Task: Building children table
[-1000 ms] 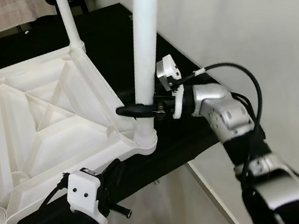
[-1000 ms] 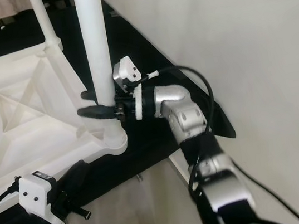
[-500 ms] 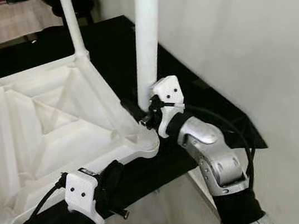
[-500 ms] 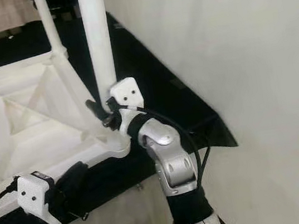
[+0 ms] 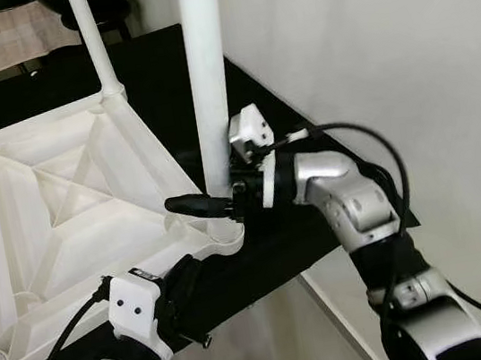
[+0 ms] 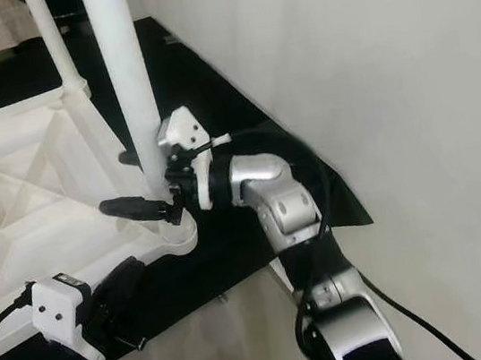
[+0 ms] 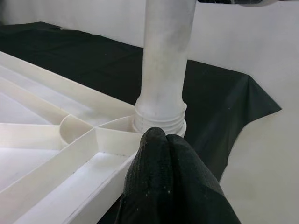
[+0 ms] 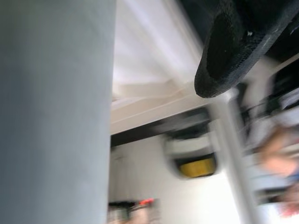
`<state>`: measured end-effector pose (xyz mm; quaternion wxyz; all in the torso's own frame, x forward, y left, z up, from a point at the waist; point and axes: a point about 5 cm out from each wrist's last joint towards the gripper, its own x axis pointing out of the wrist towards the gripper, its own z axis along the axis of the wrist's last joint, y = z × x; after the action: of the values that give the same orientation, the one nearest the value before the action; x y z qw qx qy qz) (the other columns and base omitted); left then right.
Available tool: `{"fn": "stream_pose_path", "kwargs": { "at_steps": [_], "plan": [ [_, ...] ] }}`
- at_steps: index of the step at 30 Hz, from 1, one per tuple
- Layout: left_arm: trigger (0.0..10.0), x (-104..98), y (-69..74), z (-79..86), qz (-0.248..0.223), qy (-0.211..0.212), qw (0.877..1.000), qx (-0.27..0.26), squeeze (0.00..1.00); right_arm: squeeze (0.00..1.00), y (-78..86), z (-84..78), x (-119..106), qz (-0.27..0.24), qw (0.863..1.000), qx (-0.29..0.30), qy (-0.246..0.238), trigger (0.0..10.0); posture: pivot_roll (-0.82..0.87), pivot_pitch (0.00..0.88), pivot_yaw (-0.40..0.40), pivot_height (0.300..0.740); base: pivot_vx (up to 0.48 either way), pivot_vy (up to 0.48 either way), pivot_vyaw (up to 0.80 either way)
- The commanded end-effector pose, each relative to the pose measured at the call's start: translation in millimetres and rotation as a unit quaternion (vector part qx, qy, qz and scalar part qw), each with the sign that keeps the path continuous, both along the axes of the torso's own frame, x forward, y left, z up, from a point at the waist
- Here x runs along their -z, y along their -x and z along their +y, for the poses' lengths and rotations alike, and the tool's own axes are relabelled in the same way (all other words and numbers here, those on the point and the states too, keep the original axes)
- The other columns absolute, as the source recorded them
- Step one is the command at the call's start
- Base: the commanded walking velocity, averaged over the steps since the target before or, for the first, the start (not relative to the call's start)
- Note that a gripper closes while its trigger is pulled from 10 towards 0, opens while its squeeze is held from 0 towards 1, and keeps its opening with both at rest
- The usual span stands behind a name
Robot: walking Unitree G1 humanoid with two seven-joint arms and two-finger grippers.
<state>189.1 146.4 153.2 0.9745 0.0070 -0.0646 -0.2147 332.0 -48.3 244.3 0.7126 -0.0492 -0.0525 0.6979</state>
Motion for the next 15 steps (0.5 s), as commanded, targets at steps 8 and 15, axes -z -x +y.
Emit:
{"fn": "stream_pose_path", "kwargs": {
  "at_steps": [8, 15],
  "plan": [
    [10.0, 2.0, 3.9, -2.2, 0.006, 0.002, 1.000, -0.001, 0.00, 0.00, -8.5, 6.4, -5.2, 0.021, 0.993, -0.112, 0.010, 2.0, -0.08, 0.147, -0.089, 0.740, 0.000, 0.000, 0.00],
    [10.0, 1.5, 4.9, -2.1, 0.006, 0.003, 1.000, -0.005, 0.00, 0.00, -12.8, 5.0, -5.2, 0.031, 0.988, -0.148, 0.012, 0.0, -0.08, 0.154, -0.090, 0.740, 0.000, 0.000, 0.00]
  ]
}}
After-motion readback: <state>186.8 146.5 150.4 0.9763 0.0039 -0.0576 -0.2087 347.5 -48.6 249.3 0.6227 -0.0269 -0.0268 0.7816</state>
